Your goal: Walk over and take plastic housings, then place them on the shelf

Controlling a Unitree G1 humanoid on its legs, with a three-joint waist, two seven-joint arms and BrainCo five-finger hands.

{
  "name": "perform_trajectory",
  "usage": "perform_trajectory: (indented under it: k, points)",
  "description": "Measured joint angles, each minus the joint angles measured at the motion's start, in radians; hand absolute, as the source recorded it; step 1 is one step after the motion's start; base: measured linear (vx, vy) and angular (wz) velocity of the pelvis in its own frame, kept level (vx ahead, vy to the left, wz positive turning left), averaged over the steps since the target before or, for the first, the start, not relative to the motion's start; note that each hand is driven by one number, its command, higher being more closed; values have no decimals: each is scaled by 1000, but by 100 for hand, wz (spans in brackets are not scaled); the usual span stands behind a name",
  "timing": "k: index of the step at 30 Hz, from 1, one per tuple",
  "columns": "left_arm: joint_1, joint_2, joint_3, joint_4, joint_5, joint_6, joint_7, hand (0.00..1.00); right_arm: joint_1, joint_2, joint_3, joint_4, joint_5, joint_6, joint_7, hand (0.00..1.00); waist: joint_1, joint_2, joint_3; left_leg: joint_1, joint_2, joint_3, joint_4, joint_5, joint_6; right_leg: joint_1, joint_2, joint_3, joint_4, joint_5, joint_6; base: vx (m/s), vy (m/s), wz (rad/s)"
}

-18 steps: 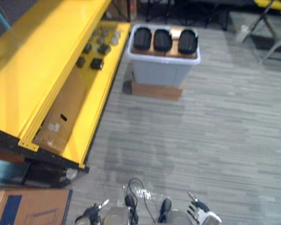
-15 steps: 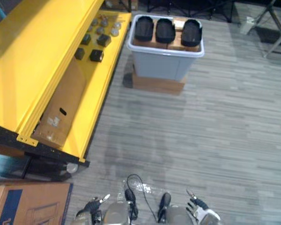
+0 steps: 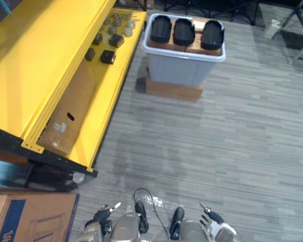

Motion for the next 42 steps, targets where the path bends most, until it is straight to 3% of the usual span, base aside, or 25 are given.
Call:
perform_trajectory:
  k: [6,12,17,18,19,21,22,24,27,28,33,34,35,36,37,38,39,42]
  points:
    - [31,-16,-2,5,-5,-21,3,0,71,4,26,-21,-68,-14,-2,0,-3,7,-42,95,-23,-11,-63,7,0,92,1,-26,-40,-3,3,72,4,5]
    - [67,-22,0,6,-3,-21,3,0,90,21,28,-19,-86,-13,-1,0,-2,-7,-108,150,-35,-23,-134,34,-6,125,-2,-33,-47,-3,3,27,8,8]
    - [69,-23,15,10,17,-11,5,0,89,22,29,-18,-85,39,-19,0,-1,-12,-112,202,-42,0,-195,63,-13,135,-4,-24,-44,-5,6,-43,5,-11]
    - [69,-22,28,11,19,-10,5,0,89,21,28,-18,-83,43,-24,0,0,-20,-113,200,-48,6,-197,61,-12,119,-17,-23,-20,-18,26,-73,37,-22]
    - [65,-28,41,18,53,-3,4,0,89,11,26,-19,-74,47,-34,0,-9,-10,-108,193,-45,4,-195,39,-6,69,-36,-18,89,-40,51,-110,91,-14]
    - [71,-19,38,21,99,1,5,0,96,-6,13,-38,-34,35,-46,0,-32,11,-99,197,-21,10,-182,29,6,-62,-69,2,351,-23,52,-95,107,-9]
    - [73,5,34,35,102,11,7,0,93,-12,2,-42,-25,40,-41,0,-40,8,-93,200,4,19,-151,10,9,-100,-78,-1,405,-61,2,-35,72,-14]
    - [82,33,31,44,104,17,11,0,100,-6,2,-18,-26,51,-34,0,-31,-3,-87,195,45,32,-93,-30,-3,-126,-62,-2,325,-64,4,20,53,-19]
    - [79,41,30,43,103,14,11,0,174,20,-44,28,-56,76,-8,0,-29,-29,-76,161,99,31,7,-93,-36,-175,-35,5,71,38,56,135,22,-9]
    - [79,36,30,43,101,11,11,0,193,26,-65,28,-64,77,-3,0,-29,-32,-74,160,99,31,25,-105,-44,-185,-40,9,52,42,59,239,-3,-10]
    - [67,18,11,6,74,-14,28,0,335,85,-89,92,-149,102,29,0,-60,-34,-74,194,118,2,132,-219,-120,-185,1,71,40,48,20,320,-148,16]
    - [69,-8,0,-8,58,-13,36,0,340,89,-87,99,-156,105,28,0,-68,-4,-82,200,145,-3,150,-248,-147,-197,23,88,99,54,-20,328,-196,30]
    - [98,-40,1,-18,40,-13,46,0,342,83,-84,95,-156,102,26,0,-83,29,-108,181,196,-7,227,-256,-165,-188,51,66,116,40,-33,413,-216,30]
    - [103,-51,3,-20,34,-14,47,0,342,83,-83,94,-154,98,24,0,-82,41,-111,146,224,-2,319,-254,-168,-184,54,55,127,62,-30,402,-213,41]
    - [94,-75,9,-30,8,-11,63,0,333,62,-80,96,-163,78,21,0,-82,78,-105,68,296,-14,527,-201,-180,-146,77,31,122,57,-65,393,-174,31]
    - [85,-85,15,-20,-4,-14,74,0,321,27,-74,89,-164,54,14,0,-78,86,-95,0,329,-38,652,-184,-177,-98,82,20,89,58,-72,381,-179,29]
    - [82,-87,26,-24,-6,-15,75,0,309,13,-70,88,-164,37,5,0,-74,90,-91,-18,324,-40,659,-185,-177,-68,78,20,69,58,-73,478,-141,7]
    - [80,-93,82,-28,-38,-28,77,0,210,-58,-80,41,-144,-46,-16,0,-52,79,-78,-95,231,-37,463,-178,-175,34,45,36,-32,59,-69,344,-60,-23]
